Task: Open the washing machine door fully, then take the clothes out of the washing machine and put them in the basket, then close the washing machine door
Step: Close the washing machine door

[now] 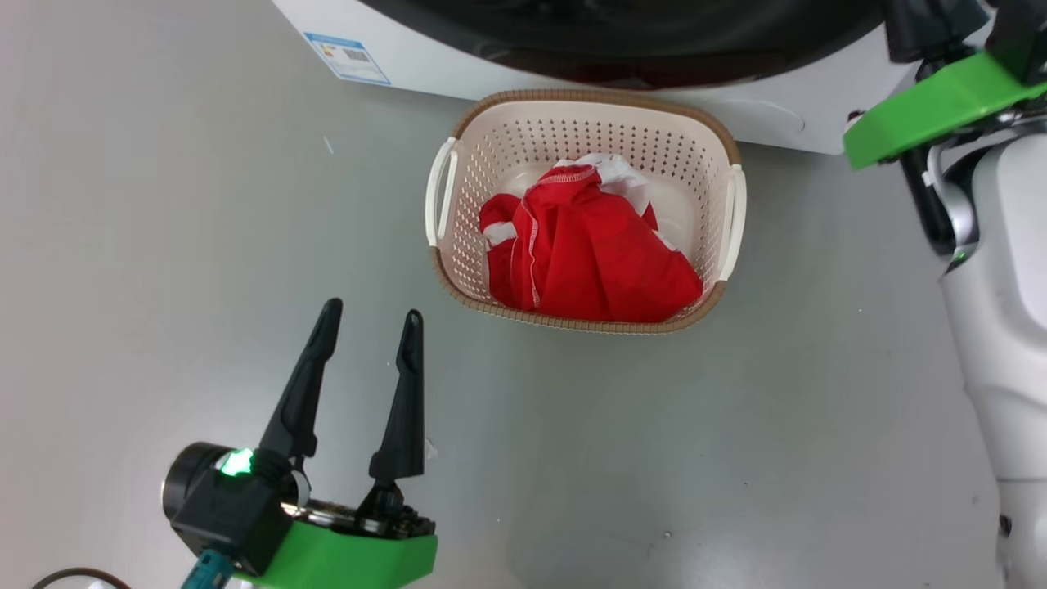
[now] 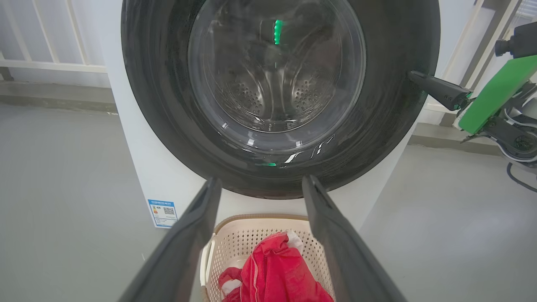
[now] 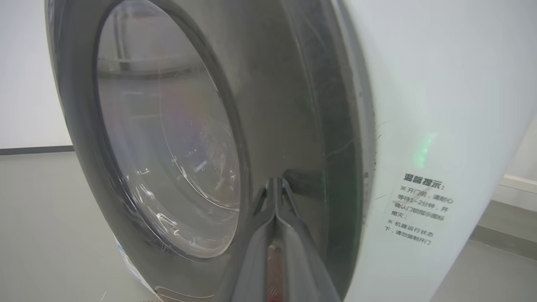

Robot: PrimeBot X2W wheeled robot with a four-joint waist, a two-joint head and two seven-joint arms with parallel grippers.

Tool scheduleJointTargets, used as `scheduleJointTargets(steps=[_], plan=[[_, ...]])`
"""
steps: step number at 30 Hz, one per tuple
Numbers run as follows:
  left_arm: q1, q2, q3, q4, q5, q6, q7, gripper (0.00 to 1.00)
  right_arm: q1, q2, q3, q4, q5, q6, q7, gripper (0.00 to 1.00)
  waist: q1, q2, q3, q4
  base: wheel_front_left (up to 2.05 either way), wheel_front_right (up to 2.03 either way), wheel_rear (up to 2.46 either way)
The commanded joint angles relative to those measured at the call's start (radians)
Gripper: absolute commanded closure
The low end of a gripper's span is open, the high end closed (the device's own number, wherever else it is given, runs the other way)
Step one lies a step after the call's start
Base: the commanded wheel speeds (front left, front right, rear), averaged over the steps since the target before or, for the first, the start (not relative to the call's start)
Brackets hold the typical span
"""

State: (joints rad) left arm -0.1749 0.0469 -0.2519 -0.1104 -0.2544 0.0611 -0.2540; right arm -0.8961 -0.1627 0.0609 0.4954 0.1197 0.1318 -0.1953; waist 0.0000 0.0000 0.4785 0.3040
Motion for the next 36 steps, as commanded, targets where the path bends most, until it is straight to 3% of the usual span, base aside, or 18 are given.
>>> scheduleJointTargets(steps=[1, 26, 36], plan=[[-0.022, 0.007, 0.036, -0.023, 0.014, -0.006, -0.008, 0.00, -0.034, 0.002, 0.002, -0.007, -0.009, -0.001, -0.009, 1.00, 0.0000, 0.0000, 0.006, 0.003, 0.00, 0.00, 0.00], [-0.038, 0.004, 0.024, -0.002, 0.023, -0.015, -0.008, 0.00, -0.195, -0.051, 0.010, 0.204, -0.028, -0.001, -0.062, 1.00, 0.0000, 0.0000, 0.007, 0.008, 0.00, 0.00, 0.00], [-0.031, 0.004, 0.026, 0.006, -0.021, -0.004, -0.008, 0.00, -0.169, -0.027, 0.018, 0.189, -0.006, -0.001, -0.066, 1.00, 0.0000, 0.0000, -0.014, -0.013, 0.00, 0.00, 0.00]])
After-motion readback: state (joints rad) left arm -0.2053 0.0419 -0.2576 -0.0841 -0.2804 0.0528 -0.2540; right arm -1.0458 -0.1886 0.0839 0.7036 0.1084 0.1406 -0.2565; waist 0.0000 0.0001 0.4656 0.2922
